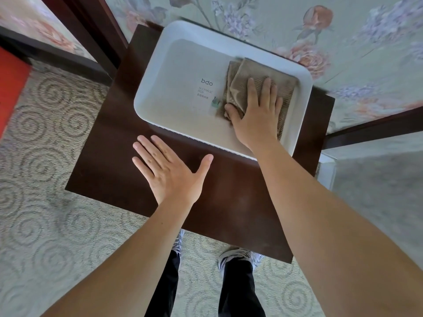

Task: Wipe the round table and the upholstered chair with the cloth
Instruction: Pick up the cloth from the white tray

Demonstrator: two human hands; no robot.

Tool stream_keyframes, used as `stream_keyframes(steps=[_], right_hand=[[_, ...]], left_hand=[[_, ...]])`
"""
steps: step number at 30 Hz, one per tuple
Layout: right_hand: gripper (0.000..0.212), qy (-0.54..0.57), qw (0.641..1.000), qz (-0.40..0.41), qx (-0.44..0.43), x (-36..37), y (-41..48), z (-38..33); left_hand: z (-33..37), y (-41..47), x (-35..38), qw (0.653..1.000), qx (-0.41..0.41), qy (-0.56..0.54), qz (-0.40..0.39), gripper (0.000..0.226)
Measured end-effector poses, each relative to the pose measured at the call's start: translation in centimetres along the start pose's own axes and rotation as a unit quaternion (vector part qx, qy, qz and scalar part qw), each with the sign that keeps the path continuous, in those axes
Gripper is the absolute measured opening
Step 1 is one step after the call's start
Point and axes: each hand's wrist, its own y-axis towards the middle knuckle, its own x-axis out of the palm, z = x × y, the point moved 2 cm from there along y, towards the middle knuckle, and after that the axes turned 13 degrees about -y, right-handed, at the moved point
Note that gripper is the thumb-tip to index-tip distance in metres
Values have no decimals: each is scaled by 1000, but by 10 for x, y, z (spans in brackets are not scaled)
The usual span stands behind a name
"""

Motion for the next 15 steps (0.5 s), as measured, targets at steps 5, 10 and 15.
stream_keyframes(steps=[5, 10, 15], right_hand=[[54, 10, 1000, 9, 22, -2, 5, -2], [43, 259, 963, 0, 78, -20, 1, 1], [29, 607, 763, -30, 222, -40, -16, -4]], left_hand=[[0, 0, 0, 1000, 4, 0, -3, 125], [5, 0, -5, 1000, -18, -3, -25, 126], [9, 0, -11, 996, -44, -38, -72, 123]])
